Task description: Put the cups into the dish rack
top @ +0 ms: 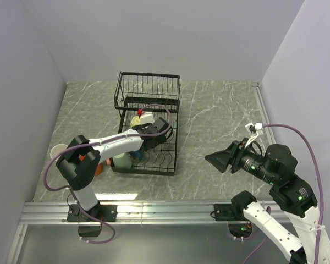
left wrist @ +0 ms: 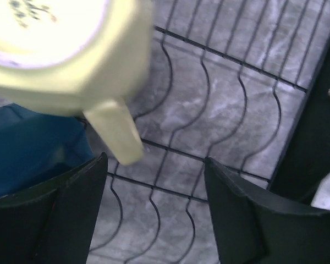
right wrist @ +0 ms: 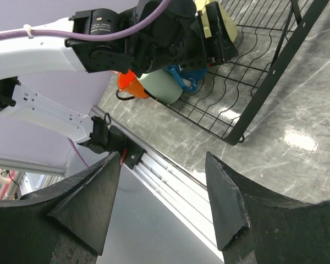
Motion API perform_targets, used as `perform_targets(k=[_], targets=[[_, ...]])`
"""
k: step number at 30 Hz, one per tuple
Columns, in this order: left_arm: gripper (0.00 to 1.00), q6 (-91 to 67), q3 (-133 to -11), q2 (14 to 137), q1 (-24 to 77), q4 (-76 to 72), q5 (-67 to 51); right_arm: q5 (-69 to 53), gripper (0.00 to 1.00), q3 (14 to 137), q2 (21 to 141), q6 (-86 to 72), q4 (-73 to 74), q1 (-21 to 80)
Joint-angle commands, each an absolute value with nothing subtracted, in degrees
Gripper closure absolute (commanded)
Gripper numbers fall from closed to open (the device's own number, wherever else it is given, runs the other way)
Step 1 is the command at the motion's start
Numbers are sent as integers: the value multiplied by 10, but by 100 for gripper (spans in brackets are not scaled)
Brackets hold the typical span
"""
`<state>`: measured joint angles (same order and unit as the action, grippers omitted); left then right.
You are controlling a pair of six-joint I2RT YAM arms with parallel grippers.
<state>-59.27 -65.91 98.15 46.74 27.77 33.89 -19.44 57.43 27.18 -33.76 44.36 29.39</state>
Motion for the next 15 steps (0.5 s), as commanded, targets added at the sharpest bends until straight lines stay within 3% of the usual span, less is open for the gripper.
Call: perform_targets(k=[1,15], targets=[[23,-554,-708,994,477,295,345,-188,30,577,267,-327,432,297],[17,-577,-780,988,506,379,352,-173,30,584,249,-316,453,296]])
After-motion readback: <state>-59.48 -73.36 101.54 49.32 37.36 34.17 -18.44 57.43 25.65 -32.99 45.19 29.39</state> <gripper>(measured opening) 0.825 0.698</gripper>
